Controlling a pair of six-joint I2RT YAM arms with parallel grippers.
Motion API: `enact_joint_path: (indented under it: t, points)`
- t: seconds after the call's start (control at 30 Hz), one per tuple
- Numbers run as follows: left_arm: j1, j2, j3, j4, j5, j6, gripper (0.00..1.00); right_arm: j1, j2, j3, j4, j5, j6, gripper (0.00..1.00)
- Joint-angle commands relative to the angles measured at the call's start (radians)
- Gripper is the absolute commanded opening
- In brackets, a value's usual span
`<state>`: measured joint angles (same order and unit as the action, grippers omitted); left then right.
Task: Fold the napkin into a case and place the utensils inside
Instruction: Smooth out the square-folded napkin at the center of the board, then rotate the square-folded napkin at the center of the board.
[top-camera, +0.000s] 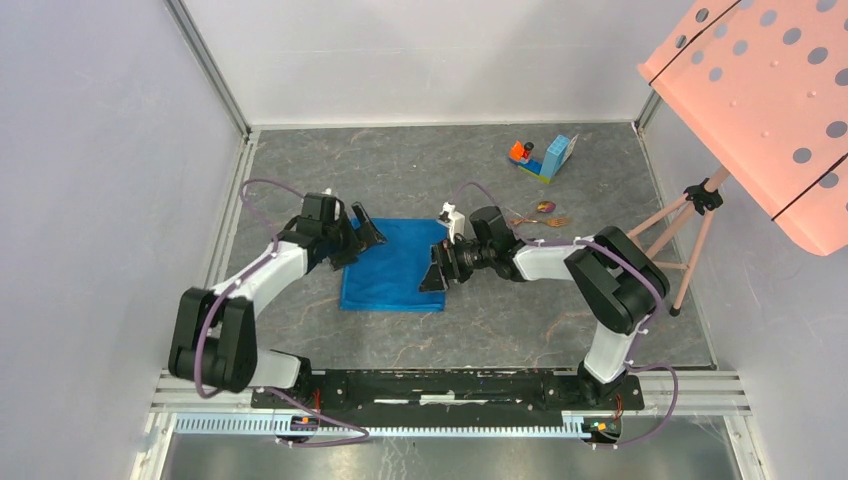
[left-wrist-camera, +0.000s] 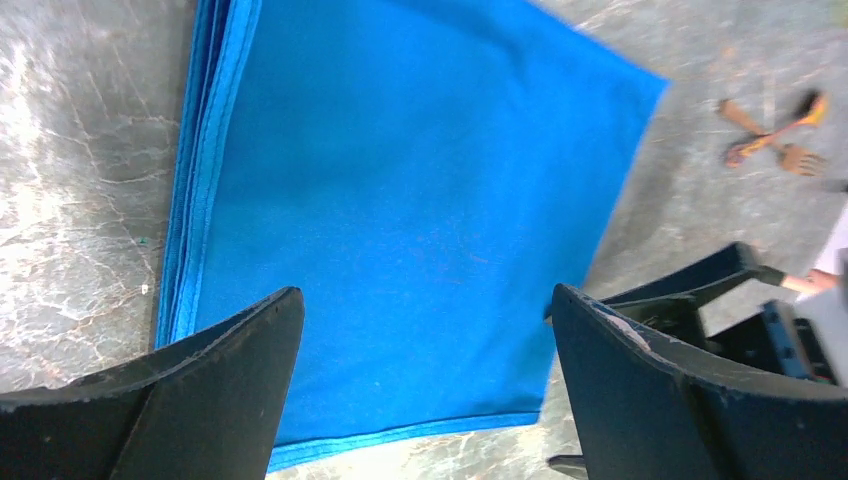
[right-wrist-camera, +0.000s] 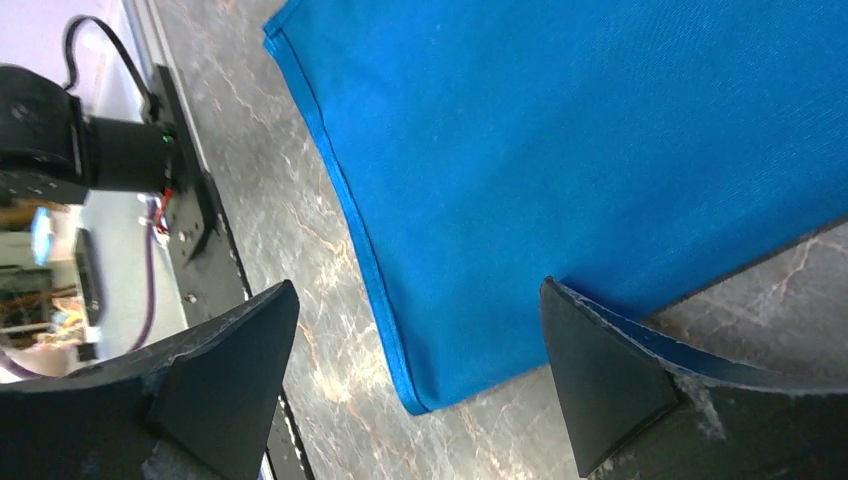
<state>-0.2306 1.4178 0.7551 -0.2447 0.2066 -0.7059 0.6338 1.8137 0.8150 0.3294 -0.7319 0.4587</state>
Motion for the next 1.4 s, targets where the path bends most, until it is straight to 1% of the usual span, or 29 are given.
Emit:
enact_joint_path:
  t: [0.0, 0.1, 0.2, 0.3, 0.33, 0.5, 0.67, 0.73, 0.83, 0.93, 1.0, 1.07, 1.13, 1.2, 1.27, 1.33, 1.37]
  points:
    - [0.004, -0.144, 0.054, -0.04, -0.037, 0.012, 1.0, 0.042, -0.097, 0.007, -0.144, 0.128, -0.137, 0.96]
    - [0.004, -0.21, 0.07, -0.099, -0.066, 0.032, 1.0, 0.08, -0.12, 0.035, -0.192, 0.197, -0.155, 0.94]
    - [0.005, -0.272, 0.079, -0.148, -0.097, 0.047, 1.0, 0.134, -0.098, 0.098, -0.237, 0.263, -0.171, 0.91]
    - [0.006, -0.323, 0.081, -0.177, -0.101, 0.045, 1.0, 0.168, -0.038, 0.167, -0.252, 0.269, -0.152, 0.81]
    - [0.004, -0.335, 0.081, -0.183, -0.096, 0.043, 1.0, 0.177, -0.016, 0.194, -0.255, 0.269, -0.149, 0.8]
    - [0.005, -0.37, 0.091, -0.216, -0.093, 0.041, 1.0, 0.214, 0.088, 0.303, -0.326, 0.288, -0.16, 0.81]
    - [0.007, -0.4, 0.111, -0.243, -0.098, 0.047, 1.0, 0.214, 0.099, 0.258, -0.425, 0.313, -0.21, 0.84]
    - [0.006, -0.401, 0.121, -0.248, -0.097, 0.047, 1.0, 0.204, 0.076, 0.211, -0.433, 0.328, -0.235, 0.85]
    - [0.006, -0.402, 0.135, -0.253, -0.079, 0.047, 1.0, 0.156, 0.026, 0.142, -0.466, 0.36, -0.28, 0.86]
    - [0.006, -0.408, 0.149, -0.263, -0.068, 0.047, 1.0, 0.053, -0.02, 0.096, -0.502, 0.397, -0.327, 0.86]
    - [0.007, -0.409, 0.155, -0.262, -0.062, 0.047, 1.0, -0.031, -0.023, 0.109, -0.526, 0.398, -0.378, 0.87]
    - [0.006, -0.401, 0.155, -0.255, -0.047, 0.042, 1.0, -0.099, 0.003, 0.183, -0.56, 0.374, -0.494, 0.88]
    - [0.005, -0.381, 0.141, -0.226, -0.021, 0.028, 1.0, -0.149, 0.063, 0.271, -0.522, 0.35, -0.567, 0.92]
    - [0.007, -0.346, 0.128, -0.193, 0.024, 0.004, 1.0, -0.187, 0.189, 0.449, -0.553, 0.277, -0.583, 0.91]
    - [0.006, -0.316, 0.129, -0.176, 0.045, -0.004, 1.0, -0.189, 0.296, 0.682, -0.609, 0.239, -0.58, 0.91]
    - [0.007, -0.294, 0.117, -0.131, 0.071, -0.033, 1.0, -0.189, 0.359, 0.829, -0.644, 0.2, -0.533, 0.91]
    - [0.005, -0.274, 0.11, -0.091, 0.108, -0.051, 1.0, -0.189, 0.367, 0.86, -0.651, 0.17, -0.501, 0.91]
